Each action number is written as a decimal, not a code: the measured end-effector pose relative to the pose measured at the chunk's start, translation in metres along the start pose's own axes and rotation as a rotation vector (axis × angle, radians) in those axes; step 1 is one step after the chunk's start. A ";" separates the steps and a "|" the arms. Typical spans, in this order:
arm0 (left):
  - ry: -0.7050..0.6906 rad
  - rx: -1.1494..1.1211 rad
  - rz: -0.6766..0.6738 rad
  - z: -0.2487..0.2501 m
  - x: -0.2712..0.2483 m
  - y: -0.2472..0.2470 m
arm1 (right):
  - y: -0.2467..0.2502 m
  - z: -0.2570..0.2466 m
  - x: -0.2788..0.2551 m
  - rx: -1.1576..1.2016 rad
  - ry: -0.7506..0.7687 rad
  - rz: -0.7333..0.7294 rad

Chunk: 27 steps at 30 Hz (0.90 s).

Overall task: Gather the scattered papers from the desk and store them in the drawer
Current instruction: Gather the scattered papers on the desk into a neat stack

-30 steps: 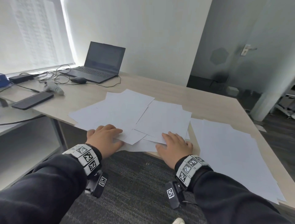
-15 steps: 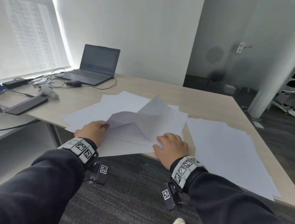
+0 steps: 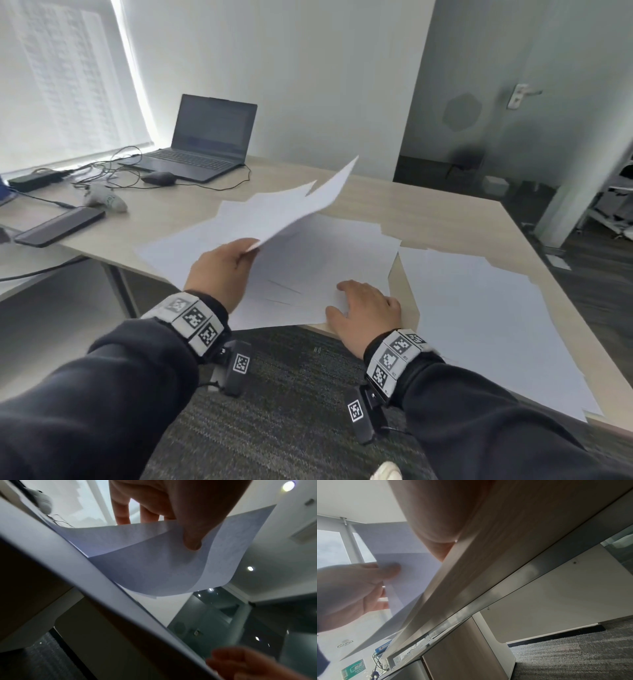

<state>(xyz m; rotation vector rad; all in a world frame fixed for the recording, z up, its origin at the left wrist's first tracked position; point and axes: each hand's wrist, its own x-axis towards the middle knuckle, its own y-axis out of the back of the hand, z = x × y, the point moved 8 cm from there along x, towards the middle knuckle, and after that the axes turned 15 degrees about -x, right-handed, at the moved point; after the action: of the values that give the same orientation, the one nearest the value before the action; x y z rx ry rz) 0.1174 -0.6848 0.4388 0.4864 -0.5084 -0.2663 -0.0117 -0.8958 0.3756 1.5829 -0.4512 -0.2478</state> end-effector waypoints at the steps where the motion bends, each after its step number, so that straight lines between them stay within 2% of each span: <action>1: -0.018 0.026 -0.045 0.005 -0.003 -0.011 | 0.001 0.001 -0.001 0.023 -0.007 -0.004; 9: 0.094 0.130 -0.268 -0.001 -0.017 -0.066 | 0.001 -0.006 -0.006 0.019 0.142 -0.023; 12: 0.073 0.203 -0.319 -0.006 -0.025 -0.070 | 0.000 -0.010 -0.009 0.032 0.210 -0.018; 17: 0.013 0.273 -0.340 -0.009 -0.024 -0.071 | 0.003 -0.002 -0.011 0.195 0.198 0.050; 19: 0.011 0.294 -0.355 -0.010 -0.022 -0.072 | 0.006 0.001 -0.009 0.129 0.152 0.101; 21: 0.012 0.297 -0.363 -0.012 -0.022 -0.074 | 0.005 -0.001 -0.009 0.059 0.149 0.085; 25: 0.014 0.252 -0.332 -0.018 -0.020 -0.074 | 0.005 -0.006 -0.011 0.018 0.187 0.065; 27: 0.017 0.275 -0.336 -0.024 -0.019 -0.076 | 0.002 -0.008 -0.014 -0.043 0.254 0.025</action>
<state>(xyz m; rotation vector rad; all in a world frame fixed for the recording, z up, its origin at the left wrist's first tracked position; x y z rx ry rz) 0.1047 -0.7335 0.3744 0.8428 -0.4467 -0.5170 -0.0208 -0.8822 0.3767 1.5412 -0.2658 -0.0354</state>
